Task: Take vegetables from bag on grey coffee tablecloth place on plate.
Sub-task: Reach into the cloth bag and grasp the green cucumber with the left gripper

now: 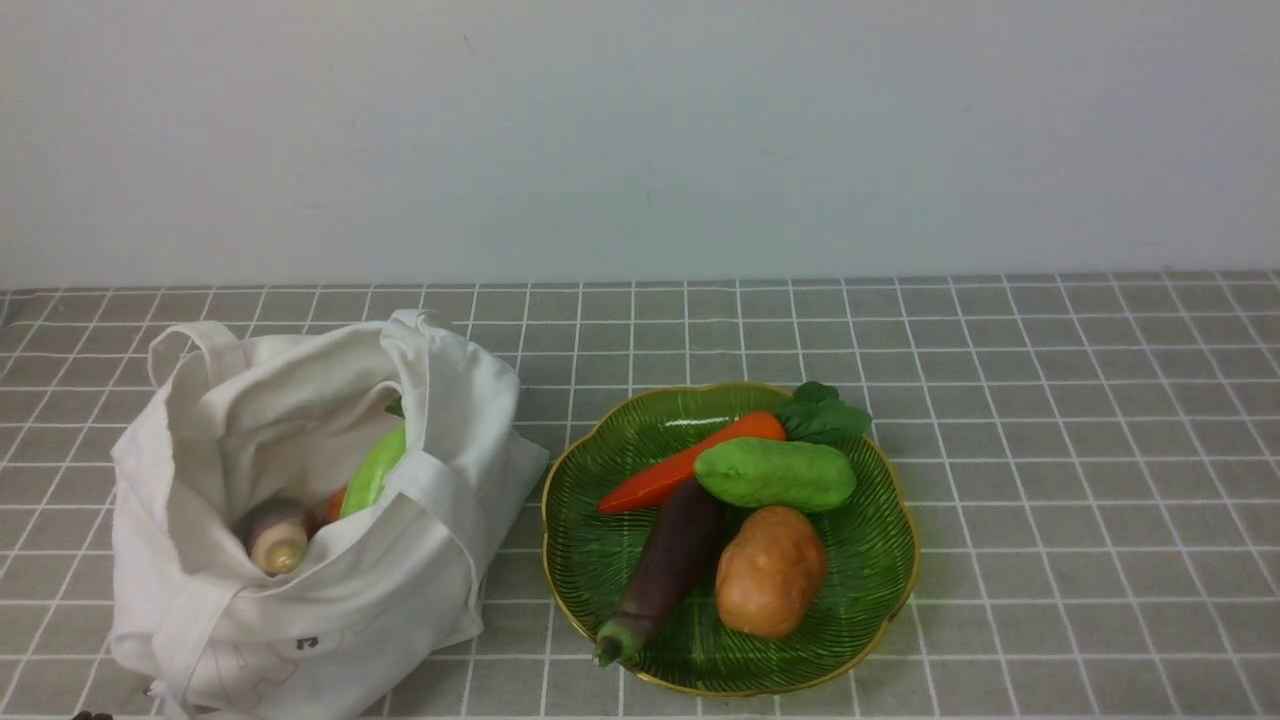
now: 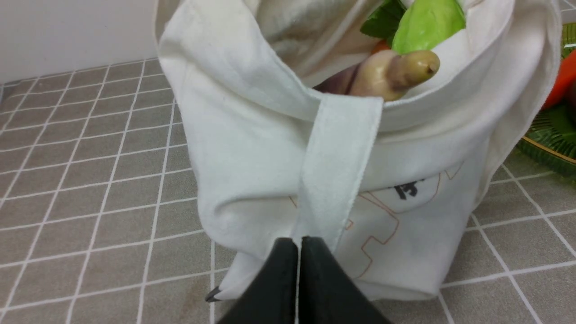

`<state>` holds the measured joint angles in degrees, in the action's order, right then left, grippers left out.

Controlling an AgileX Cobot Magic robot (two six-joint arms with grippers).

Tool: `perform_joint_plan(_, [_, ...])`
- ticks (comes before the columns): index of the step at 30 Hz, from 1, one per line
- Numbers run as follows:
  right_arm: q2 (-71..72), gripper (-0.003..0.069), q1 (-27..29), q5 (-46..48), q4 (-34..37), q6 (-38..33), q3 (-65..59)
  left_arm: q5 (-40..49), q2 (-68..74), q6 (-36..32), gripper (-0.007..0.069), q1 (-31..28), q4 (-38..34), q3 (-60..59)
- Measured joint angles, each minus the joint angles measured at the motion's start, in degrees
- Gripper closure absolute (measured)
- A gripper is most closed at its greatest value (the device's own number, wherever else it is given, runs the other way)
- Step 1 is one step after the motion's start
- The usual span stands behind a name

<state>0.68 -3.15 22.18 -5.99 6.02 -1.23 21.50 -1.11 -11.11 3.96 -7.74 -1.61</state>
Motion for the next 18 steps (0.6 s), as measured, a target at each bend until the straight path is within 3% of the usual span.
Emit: perform_joint_plan(18, [0.0,0.0676,0.0,0.0,0.0,0.0,0.0,-0.1,0.0,-0.5,0.0633,0.0,0.9,0.0])
